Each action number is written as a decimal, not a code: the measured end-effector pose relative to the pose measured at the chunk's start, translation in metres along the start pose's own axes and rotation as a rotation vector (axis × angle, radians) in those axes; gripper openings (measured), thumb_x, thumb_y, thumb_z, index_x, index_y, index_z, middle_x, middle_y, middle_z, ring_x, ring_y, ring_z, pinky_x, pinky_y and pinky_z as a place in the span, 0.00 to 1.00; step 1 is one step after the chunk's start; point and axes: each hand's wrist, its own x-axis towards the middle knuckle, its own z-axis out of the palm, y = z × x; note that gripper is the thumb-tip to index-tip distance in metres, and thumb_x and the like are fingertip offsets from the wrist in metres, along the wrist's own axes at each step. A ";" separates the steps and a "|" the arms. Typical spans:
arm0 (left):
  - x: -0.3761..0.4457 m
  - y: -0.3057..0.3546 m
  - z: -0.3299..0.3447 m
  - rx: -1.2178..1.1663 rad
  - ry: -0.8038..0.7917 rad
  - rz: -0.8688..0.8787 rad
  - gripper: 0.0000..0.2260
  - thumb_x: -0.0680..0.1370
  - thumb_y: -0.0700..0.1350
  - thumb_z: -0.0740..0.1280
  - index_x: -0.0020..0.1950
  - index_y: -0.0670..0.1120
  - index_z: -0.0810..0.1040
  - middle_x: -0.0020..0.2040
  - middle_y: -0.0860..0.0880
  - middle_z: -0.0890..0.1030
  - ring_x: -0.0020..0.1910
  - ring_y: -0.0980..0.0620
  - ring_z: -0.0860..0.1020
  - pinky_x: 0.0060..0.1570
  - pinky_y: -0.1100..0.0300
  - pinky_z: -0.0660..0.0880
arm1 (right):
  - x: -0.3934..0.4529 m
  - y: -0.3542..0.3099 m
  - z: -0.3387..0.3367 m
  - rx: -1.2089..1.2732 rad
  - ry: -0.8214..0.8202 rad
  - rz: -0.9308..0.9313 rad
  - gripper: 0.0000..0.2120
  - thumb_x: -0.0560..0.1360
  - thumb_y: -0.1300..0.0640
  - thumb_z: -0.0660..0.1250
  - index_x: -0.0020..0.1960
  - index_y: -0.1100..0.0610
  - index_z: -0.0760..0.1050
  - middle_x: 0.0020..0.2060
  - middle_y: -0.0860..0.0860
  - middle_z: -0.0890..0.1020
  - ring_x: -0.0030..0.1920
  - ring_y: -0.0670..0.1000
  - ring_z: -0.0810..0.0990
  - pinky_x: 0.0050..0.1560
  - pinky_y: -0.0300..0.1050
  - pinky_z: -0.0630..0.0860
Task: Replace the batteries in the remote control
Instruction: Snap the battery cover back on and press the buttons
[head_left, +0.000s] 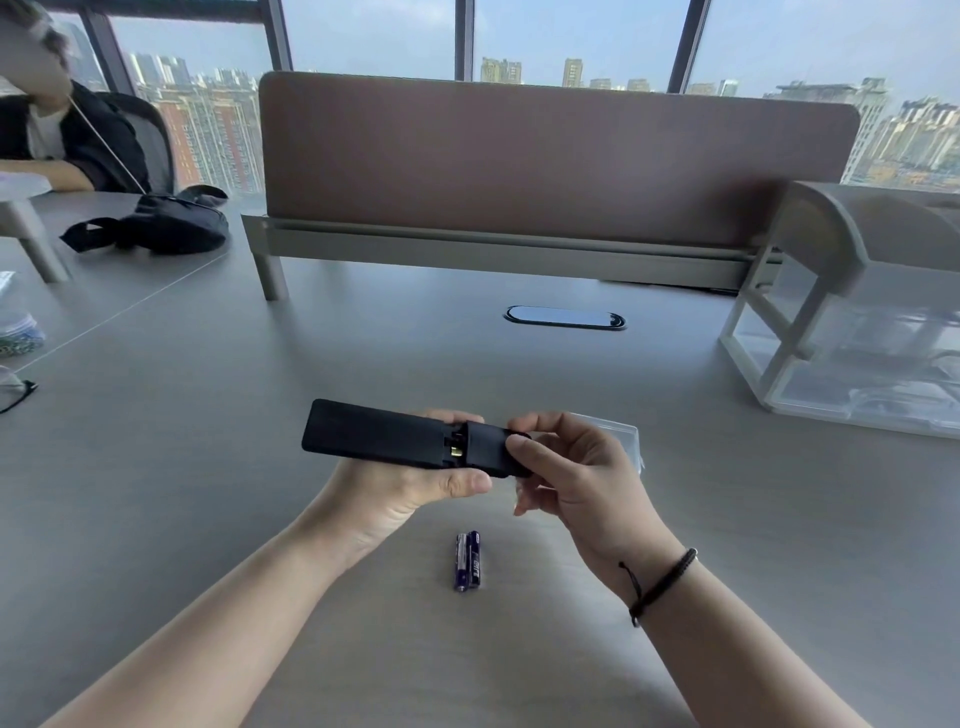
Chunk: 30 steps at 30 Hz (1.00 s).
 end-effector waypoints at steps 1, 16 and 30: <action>0.000 0.000 0.000 0.007 -0.005 0.004 0.21 0.63 0.42 0.81 0.54 0.45 0.83 0.50 0.44 0.85 0.53 0.47 0.82 0.52 0.55 0.78 | 0.000 0.000 0.000 -0.008 0.001 0.007 0.05 0.76 0.67 0.69 0.45 0.59 0.80 0.32 0.58 0.77 0.24 0.53 0.73 0.31 0.47 0.77; -0.004 0.004 0.004 -0.041 -0.018 0.016 0.16 0.66 0.40 0.80 0.51 0.50 0.85 0.47 0.50 0.86 0.51 0.53 0.82 0.51 0.59 0.77 | -0.002 0.000 0.001 -0.153 -0.007 -0.063 0.05 0.76 0.65 0.69 0.46 0.57 0.80 0.26 0.52 0.76 0.26 0.53 0.73 0.31 0.48 0.76; 0.003 0.005 0.004 -0.496 -0.029 -0.190 0.08 0.76 0.35 0.67 0.54 0.35 0.77 0.50 0.34 0.84 0.50 0.34 0.84 0.43 0.48 0.82 | -0.002 -0.014 -0.003 0.377 0.016 0.144 0.10 0.77 0.69 0.64 0.54 0.60 0.80 0.39 0.62 0.80 0.29 0.54 0.82 0.37 0.48 0.84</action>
